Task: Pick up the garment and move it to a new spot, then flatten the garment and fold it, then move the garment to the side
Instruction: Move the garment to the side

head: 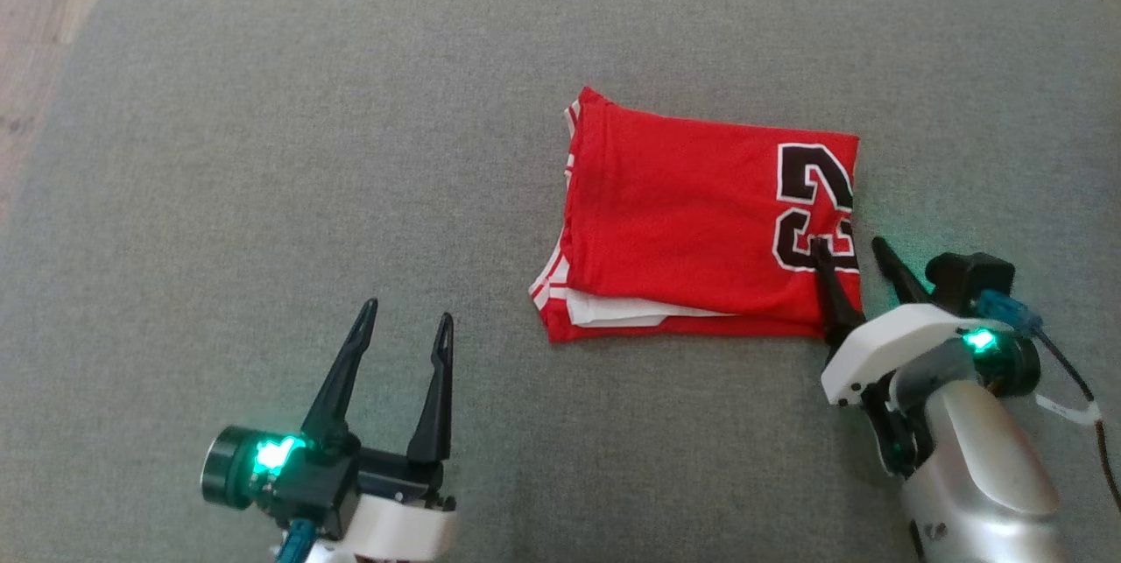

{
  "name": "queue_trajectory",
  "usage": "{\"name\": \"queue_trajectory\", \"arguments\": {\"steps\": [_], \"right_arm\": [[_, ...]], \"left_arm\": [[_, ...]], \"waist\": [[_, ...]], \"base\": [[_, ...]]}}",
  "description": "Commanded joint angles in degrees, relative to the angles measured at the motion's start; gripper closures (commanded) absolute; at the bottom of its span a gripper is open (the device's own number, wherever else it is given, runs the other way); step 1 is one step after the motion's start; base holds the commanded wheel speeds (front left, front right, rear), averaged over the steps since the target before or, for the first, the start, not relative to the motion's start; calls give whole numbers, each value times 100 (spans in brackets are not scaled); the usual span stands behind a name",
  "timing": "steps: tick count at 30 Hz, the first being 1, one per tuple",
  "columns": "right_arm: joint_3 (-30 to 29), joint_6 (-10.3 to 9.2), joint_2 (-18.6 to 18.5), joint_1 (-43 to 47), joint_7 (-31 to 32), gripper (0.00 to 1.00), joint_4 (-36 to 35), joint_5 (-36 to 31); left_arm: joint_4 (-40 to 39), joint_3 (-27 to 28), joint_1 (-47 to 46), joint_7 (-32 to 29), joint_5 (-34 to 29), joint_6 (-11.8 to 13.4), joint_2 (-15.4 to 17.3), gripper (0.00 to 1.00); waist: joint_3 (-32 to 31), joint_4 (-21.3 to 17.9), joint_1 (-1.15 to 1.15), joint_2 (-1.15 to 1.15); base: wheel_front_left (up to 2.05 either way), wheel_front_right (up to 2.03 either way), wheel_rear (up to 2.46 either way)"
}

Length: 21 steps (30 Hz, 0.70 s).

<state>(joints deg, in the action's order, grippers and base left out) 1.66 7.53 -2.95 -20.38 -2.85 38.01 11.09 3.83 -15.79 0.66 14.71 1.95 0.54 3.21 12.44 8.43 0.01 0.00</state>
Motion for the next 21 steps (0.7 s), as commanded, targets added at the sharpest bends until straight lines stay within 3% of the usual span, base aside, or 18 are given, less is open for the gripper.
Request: {"name": "queue_trajectory", "arguments": {"steps": [1, 2, 3, 10, 14, 19, 21], "right_arm": [[194, -4, -14, -179, 81, 47, -71, 63], [230, -4, -12, -216, 116, 86, -34, 137], [284, -4, -10, -246, 120, 100, -30, 209], [236, -4, -366, -387, 10, 100, -439, 152], [168, -4, -942, -400, 217, 100, -1059, -127], [-317, -4, -1716, -245, 753, 100, -2059, -425], [-439, -4, -1832, -197, 880, 100, -2297, -463]], "left_arm": [[-172, 124, -203, 29, -24, 47, -33, 0], [-176, 116, -224, 29, -22, 55, -33, 0], [-180, 112, -241, 29, -19, 64, -33, 0], [-250, 132, -311, 29, 39, 101, -33, 0], [-433, 140, -456, 29, 100, 93, -33, 0], [-529, 171, -635, 29, 102, 67, -33, 0], [-526, 174, -671, 29, 93, 49, -33, 0]], "waist": [[40, 7, -1, 0], [62, 1, -1, 0], [80, -12, -1, 0], [289, -303, -1, 0], [538, -529, -1, 0], [858, -789, -1, 0], [918, -832, -1, 0]], "base": [[0, 0, 0], [0, 0, 0], [0, 0, 0], [0, 0, 0], [0, 0, 0], [0, 0, 0], [0, 0, 0]]}}
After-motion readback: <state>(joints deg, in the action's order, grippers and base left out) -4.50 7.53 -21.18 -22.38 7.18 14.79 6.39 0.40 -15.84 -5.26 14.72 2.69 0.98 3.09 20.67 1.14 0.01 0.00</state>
